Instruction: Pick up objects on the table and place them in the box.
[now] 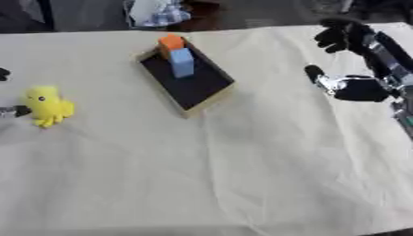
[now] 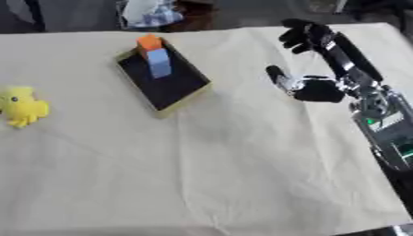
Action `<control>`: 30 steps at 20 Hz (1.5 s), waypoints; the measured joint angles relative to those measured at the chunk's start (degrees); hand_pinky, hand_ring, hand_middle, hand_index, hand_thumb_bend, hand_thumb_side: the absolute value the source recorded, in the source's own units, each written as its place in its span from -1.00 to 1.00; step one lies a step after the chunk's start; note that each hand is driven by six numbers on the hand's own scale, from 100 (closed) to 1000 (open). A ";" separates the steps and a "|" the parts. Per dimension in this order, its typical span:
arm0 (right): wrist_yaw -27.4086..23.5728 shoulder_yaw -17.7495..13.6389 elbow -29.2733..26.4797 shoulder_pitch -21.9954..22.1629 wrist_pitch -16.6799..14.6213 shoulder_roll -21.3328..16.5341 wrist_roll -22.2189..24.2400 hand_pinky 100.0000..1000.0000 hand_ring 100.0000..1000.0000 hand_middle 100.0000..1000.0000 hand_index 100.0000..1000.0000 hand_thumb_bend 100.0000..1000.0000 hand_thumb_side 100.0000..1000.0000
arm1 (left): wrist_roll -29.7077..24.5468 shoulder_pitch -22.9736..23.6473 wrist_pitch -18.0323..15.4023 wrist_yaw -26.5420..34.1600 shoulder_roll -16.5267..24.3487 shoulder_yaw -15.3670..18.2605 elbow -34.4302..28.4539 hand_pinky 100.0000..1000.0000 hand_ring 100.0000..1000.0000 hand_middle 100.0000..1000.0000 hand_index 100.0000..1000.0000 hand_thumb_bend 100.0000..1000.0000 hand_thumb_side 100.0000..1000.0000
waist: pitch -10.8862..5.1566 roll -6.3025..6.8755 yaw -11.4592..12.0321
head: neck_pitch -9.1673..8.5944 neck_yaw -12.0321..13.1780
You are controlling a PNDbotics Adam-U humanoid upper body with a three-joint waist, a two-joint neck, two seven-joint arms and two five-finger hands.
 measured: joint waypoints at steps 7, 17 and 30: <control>-0.50 0.00 0.05 0.23 0.11 0.50 -0.11 0.42 0.47 0.39 0.80 -0.52 -0.62 | 0.65 -2.43 -0.01 -5.05 -2.59 -0.15 4.44 0.49 0.48 0.52 0.72 0.12 -0.55 | 0.00 0.00 -0.61 | 0.02 0.05; -0.89 0.01 0.13 0.56 0.25 0.95 -0.17 0.41 0.47 0.38 0.80 -0.55 -0.60 | 3.70 -3.38 1.85 -10.34 -5.17 -0.34 7.50 0.39 0.40 0.48 0.66 -0.02 -0.67 | 0.00 0.00 -1.13 | 0.02 0.11; -0.91 0.02 0.47 0.80 0.31 1.09 -0.16 0.41 0.46 0.38 0.79 -0.57 -0.60 | 3.04 -4.15 0.95 -10.81 -5.62 -1.50 1.59 0.13 0.01 0.05 0.29 -0.54 -1.00 | 0.00 0.00 -1.31 | 0.02 0.15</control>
